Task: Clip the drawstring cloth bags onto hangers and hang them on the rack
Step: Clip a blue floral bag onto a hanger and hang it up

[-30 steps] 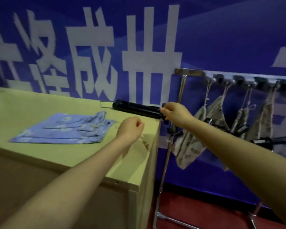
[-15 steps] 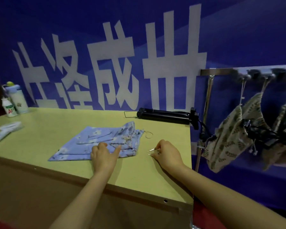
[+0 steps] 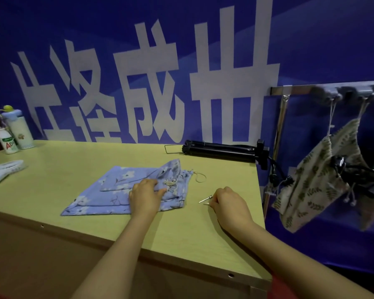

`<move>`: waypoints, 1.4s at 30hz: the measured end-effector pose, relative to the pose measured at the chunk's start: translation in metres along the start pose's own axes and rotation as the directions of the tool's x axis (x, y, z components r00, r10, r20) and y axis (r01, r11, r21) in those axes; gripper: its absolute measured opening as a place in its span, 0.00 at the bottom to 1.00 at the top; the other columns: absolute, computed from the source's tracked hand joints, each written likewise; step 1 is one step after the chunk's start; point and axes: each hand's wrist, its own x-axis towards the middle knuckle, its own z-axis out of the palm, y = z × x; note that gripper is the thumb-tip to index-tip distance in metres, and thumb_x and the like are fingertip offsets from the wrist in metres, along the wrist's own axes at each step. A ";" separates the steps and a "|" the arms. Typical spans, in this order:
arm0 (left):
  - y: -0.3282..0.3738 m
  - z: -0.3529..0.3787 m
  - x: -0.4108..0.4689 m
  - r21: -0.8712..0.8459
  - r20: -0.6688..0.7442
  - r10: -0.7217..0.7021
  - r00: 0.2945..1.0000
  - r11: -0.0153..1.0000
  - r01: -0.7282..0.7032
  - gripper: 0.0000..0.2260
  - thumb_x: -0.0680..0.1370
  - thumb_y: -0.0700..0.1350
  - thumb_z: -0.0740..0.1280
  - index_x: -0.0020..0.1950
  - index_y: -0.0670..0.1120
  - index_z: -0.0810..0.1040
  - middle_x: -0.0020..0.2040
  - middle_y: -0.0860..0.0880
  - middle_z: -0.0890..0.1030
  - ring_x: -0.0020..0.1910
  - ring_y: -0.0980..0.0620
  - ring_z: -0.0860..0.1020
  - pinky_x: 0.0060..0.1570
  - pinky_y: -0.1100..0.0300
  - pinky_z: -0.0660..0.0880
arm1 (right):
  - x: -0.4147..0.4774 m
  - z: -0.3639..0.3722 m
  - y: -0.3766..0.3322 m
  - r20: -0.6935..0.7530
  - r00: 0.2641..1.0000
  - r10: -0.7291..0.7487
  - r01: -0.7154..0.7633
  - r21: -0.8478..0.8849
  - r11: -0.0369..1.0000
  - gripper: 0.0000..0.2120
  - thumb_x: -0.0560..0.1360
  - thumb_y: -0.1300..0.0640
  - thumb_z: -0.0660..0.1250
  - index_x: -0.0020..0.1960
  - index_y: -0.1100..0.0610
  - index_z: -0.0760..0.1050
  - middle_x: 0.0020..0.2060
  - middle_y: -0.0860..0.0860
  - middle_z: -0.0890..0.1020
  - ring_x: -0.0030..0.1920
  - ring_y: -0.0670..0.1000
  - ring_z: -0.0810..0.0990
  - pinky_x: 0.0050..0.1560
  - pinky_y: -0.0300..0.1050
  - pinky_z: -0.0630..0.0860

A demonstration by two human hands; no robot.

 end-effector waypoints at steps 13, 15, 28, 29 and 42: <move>-0.004 -0.006 -0.011 -0.251 -0.100 -0.090 0.991 0.966 0.062 0.10 0.80 0.43 0.63 0.41 0.40 0.75 0.35 0.42 0.77 0.34 0.44 0.73 0.33 0.54 0.68 | -0.006 -0.005 0.001 -0.056 0.998 0.032 -0.021 0.176 0.984 0.09 0.80 0.59 0.58 0.59 0.56 0.70 0.48 0.52 0.80 0.46 0.51 0.78 0.47 0.45 0.77; -0.005 -0.014 -0.016 -0.366 -0.148 -0.149 0.978 0.926 0.086 0.08 0.81 0.43 0.58 0.44 0.40 0.72 0.34 0.45 0.72 0.33 0.45 0.70 0.30 0.55 0.62 | -0.006 -0.005 -0.001 -0.062 0.998 -0.023 0.031 0.125 0.992 0.11 0.80 0.60 0.58 0.61 0.56 0.72 0.52 0.52 0.80 0.50 0.51 0.78 0.48 0.42 0.74; -0.002 -0.103 -0.035 -0.562 -0.208 -0.093 0.974 0.826 -0.041 0.06 0.82 0.40 0.53 0.46 0.41 0.64 0.35 0.48 0.64 0.32 0.52 0.62 0.31 0.58 0.61 | 0.004 -0.016 -0.101 0.154 0.971 -0.183 0.004 0.755 0.655 0.13 0.82 0.56 0.53 0.39 0.53 0.66 0.49 0.53 0.78 0.52 0.51 0.76 0.48 0.41 0.72; -0.002 -0.106 -0.038 -0.554 -0.205 -0.092 0.974 0.832 -0.038 0.06 0.82 0.40 0.53 0.46 0.40 0.64 0.35 0.48 0.65 0.32 0.52 0.62 0.32 0.59 0.61 | 0.008 -0.012 -0.110 0.184 0.966 -0.181 -0.013 0.735 0.678 0.12 0.81 0.57 0.53 0.39 0.54 0.66 0.52 0.59 0.77 0.56 0.56 0.76 0.53 0.48 0.73; 0.020 -0.150 -0.031 -0.768 -0.282 -0.479 0.831 0.632 0.104 0.04 0.81 0.43 0.55 0.50 0.42 0.66 0.42 0.46 0.74 0.46 0.44 0.74 0.44 0.53 0.72 | 0.012 -0.014 -0.136 0.025 0.941 -0.339 0.332 0.138 0.933 0.08 0.79 0.58 0.54 0.47 0.57 0.71 0.41 0.57 0.77 0.45 0.59 0.76 0.47 0.54 0.72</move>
